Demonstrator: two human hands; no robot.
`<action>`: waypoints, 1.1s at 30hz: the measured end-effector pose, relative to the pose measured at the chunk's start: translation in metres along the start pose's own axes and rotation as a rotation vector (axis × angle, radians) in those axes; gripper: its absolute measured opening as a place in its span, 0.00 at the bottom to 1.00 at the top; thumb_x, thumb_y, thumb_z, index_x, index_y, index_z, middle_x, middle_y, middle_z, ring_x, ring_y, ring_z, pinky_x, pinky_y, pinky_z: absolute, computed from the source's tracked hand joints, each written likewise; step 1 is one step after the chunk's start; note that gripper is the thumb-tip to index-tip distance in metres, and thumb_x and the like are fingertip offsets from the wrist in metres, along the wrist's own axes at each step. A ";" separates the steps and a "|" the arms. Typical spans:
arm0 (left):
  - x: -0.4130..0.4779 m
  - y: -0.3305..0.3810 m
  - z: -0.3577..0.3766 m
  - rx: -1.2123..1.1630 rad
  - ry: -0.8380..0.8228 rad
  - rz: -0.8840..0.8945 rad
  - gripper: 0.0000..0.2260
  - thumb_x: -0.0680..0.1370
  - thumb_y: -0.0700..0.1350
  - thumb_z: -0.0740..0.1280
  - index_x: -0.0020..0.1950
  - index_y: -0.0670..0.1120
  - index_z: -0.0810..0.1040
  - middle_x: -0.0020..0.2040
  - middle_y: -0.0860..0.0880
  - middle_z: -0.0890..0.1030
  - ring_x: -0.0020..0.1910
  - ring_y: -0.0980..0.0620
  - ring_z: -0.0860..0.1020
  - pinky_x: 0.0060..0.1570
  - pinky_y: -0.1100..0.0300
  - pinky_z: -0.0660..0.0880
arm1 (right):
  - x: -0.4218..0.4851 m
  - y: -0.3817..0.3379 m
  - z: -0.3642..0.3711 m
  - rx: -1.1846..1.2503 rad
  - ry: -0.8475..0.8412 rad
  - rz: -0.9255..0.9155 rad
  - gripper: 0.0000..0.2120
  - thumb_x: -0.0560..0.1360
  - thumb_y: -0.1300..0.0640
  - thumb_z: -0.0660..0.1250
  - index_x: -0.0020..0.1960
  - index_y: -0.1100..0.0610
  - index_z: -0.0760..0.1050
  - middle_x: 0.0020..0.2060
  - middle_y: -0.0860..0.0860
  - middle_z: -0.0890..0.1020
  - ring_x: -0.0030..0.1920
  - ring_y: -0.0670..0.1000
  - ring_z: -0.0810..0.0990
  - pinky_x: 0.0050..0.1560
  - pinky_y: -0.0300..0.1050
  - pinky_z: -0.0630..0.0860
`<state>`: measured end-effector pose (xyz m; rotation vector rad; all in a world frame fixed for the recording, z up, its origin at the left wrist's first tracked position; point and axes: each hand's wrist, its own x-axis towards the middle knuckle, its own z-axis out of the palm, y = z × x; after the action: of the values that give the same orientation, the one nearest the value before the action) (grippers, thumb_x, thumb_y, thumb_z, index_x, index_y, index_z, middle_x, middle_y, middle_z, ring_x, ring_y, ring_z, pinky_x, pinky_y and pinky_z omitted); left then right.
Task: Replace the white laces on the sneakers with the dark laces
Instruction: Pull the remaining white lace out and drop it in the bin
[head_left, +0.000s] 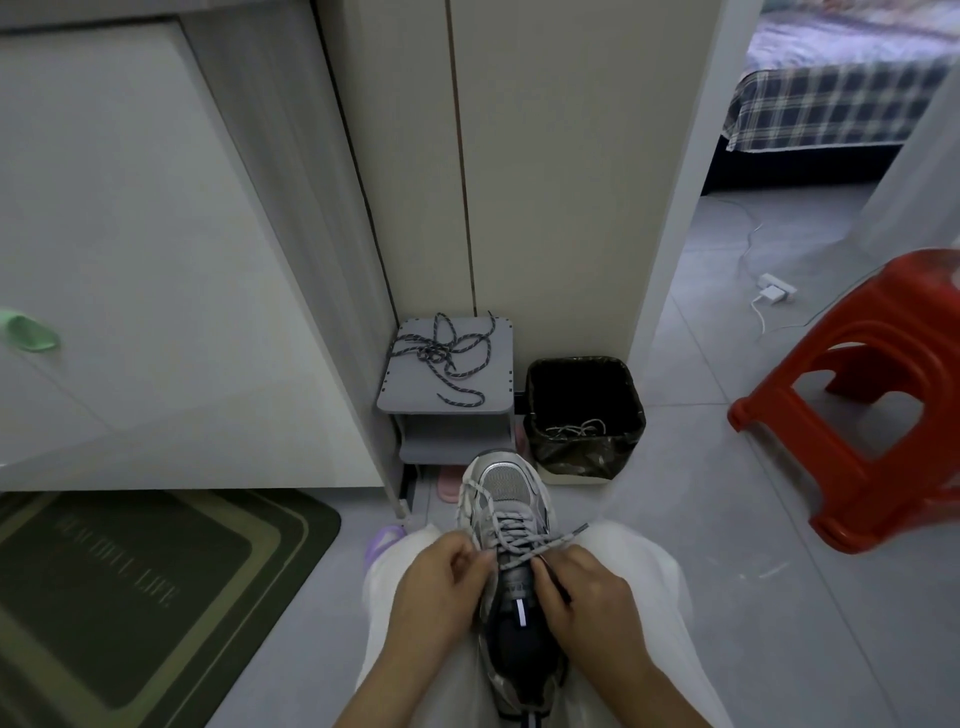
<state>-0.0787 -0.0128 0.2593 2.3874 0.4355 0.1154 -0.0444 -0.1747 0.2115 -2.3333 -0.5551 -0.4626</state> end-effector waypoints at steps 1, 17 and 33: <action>0.000 0.000 0.000 0.004 0.017 0.004 0.17 0.75 0.51 0.67 0.30 0.50 0.64 0.26 0.53 0.69 0.29 0.62 0.71 0.32 0.69 0.65 | 0.000 0.001 0.000 0.008 0.005 0.001 0.12 0.74 0.50 0.60 0.41 0.53 0.80 0.35 0.48 0.80 0.33 0.48 0.78 0.30 0.40 0.74; -0.009 -0.002 0.004 -0.263 0.024 -0.027 0.10 0.74 0.36 0.68 0.39 0.51 0.76 0.36 0.56 0.80 0.39 0.64 0.79 0.42 0.69 0.74 | 0.000 0.002 0.003 -0.044 0.030 -0.017 0.13 0.74 0.49 0.60 0.42 0.53 0.81 0.30 0.48 0.76 0.29 0.48 0.74 0.26 0.40 0.68; -0.010 -0.009 0.010 -0.320 0.083 -0.088 0.04 0.77 0.41 0.66 0.42 0.46 0.77 0.38 0.54 0.83 0.36 0.59 0.80 0.39 0.57 0.79 | -0.001 0.002 0.002 -0.041 0.021 -0.003 0.14 0.75 0.49 0.60 0.43 0.53 0.82 0.31 0.48 0.76 0.29 0.47 0.73 0.27 0.37 0.67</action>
<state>-0.0883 -0.0164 0.2464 2.0522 0.5193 0.2275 -0.0433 -0.1747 0.2082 -2.3646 -0.5438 -0.5041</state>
